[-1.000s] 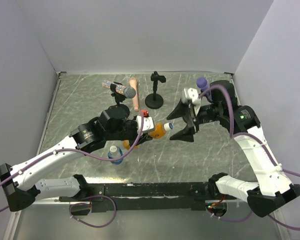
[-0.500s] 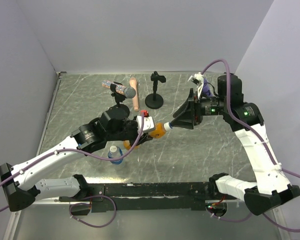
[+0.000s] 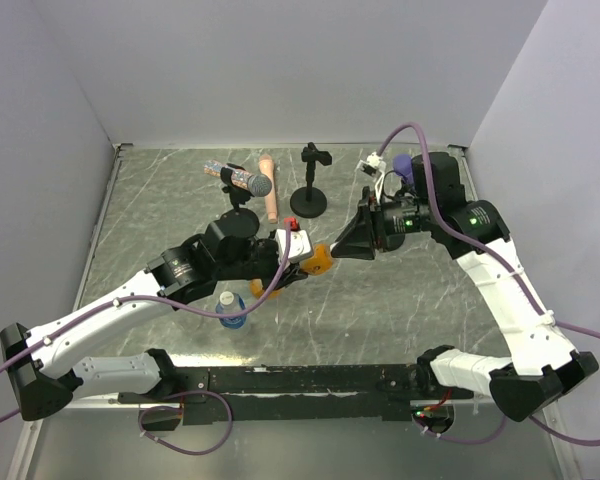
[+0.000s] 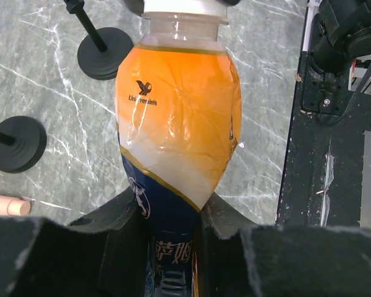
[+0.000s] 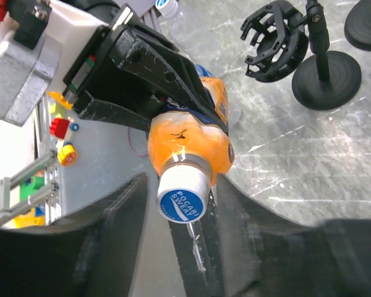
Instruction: Unscrew the bottle caps
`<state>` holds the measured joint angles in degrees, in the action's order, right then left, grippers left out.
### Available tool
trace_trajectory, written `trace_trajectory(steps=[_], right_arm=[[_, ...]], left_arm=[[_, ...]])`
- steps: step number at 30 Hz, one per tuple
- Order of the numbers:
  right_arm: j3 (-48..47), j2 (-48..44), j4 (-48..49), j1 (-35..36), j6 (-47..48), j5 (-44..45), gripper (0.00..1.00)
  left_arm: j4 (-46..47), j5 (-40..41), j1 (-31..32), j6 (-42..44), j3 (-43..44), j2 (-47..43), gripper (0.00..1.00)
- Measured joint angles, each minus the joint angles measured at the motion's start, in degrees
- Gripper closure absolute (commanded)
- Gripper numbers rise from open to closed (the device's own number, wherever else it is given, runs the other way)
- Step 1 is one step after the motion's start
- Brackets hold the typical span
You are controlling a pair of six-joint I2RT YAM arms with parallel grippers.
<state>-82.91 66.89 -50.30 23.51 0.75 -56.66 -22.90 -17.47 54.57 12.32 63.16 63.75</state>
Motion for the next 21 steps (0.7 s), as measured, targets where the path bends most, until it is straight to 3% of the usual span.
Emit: trace_trajectory(steps=[3,5,11,16,21], right_arm=[[0.0,0.1,-0.5,0.3,0.7,0.6,0.91],[0.0,0.1,-0.6,0.2,1.7,0.6,1.00],[-2.4,0.9,-4.1,0.8,9.5,-1.2,1.00],[-11.3,5.1,-15.9,4.9,35.1,-2.7,1.00],[-12.7,5.7,-20.9,9.7,57.7,-2.7,1.00]], left_arm=[[-0.1,0.0,0.0,-0.1,0.0,0.0,0.99],[-0.3,0.2,0.0,-0.1,0.0,0.0,0.99],[-0.4,-0.3,0.0,0.3,0.0,-0.2,0.99],[-2.7,-1.9,0.0,2.1,1.3,-1.3,0.99],[-6.9,-2.8,0.0,3.1,1.5,-3.3,0.99]])
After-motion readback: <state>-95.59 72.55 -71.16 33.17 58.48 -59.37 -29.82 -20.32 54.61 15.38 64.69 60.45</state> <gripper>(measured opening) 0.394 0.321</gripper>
